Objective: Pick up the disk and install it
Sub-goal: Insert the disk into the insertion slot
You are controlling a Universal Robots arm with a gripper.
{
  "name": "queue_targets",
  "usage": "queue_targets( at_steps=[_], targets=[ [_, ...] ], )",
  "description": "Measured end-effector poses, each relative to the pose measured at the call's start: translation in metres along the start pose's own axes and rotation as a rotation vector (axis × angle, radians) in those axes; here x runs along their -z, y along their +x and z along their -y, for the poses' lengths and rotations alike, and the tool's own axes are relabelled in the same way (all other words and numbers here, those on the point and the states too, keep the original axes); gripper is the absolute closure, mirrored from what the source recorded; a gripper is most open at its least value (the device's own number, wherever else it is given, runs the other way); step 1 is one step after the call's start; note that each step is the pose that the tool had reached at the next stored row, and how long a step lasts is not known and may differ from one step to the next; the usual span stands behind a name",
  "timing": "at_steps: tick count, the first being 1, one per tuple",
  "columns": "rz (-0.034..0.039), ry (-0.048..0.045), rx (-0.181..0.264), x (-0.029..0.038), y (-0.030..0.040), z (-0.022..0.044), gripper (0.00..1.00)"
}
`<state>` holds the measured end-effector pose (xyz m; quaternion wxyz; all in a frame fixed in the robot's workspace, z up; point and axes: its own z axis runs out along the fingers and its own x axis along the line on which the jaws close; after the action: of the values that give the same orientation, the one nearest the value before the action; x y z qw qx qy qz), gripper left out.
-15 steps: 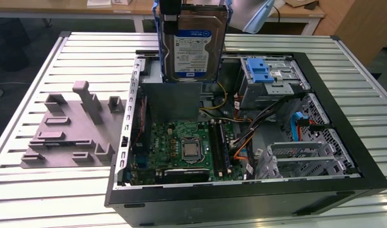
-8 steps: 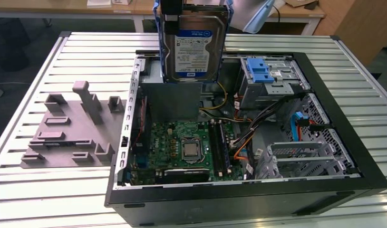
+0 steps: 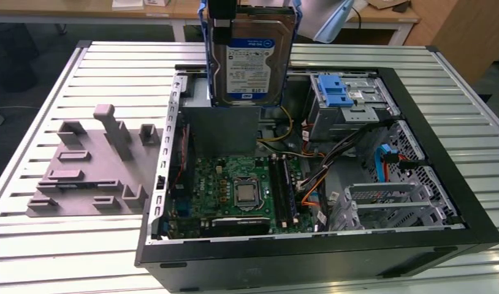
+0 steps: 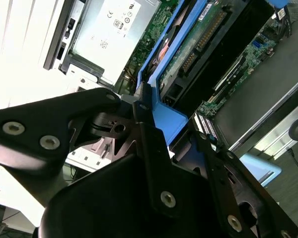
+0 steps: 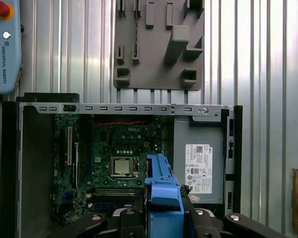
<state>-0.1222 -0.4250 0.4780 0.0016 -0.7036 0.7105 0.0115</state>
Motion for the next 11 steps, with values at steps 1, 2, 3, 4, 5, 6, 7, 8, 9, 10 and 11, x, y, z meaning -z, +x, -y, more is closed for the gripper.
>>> queue_targets(
  at_steps=[1, 2, 3, 4, 5, 6, 7, 8, 9, 10, 11],
  targets=[
    [0.0, 0.0, 0.0, 0.0, 0.0, 0.0001, 0.64],
    [0.0001, 0.0, 0.0, 0.0, 0.0001, 0.0001, 0.64],
    [-0.0001, -0.0001, 0.0, 0.0001, 0.0005, 0.0002, 0.64],
    [0.0, 0.0, 0.0, 0.0, 0.0013, 0.0002, 0.64],
    [0.0, 0.0, 0.0, 0.0, 0.0027, 0.0001, 0.64],
    [0.0, 0.0, 0.0, 0.0001, 0.0046, 0.0001, 0.64],
    [0.0, 0.0, 0.0, 0.0001, 0.0064, 0.0001, 0.64],
    [-0.0001, -0.0001, 0.0, 0.0002, 0.0083, 0.0002, 0.64],
    [-0.0001, 0.0, 0.0, 0.0002, 0.0105, 0.0001, 0.64],
    [0.0, 0.0, 0.0, 0.0002, 0.013, 0.0002, 0.64],
    [0.0001, 0.0, 0.0, 0.0003, 0.0155, 0.0002, 0.64]
  ],
)
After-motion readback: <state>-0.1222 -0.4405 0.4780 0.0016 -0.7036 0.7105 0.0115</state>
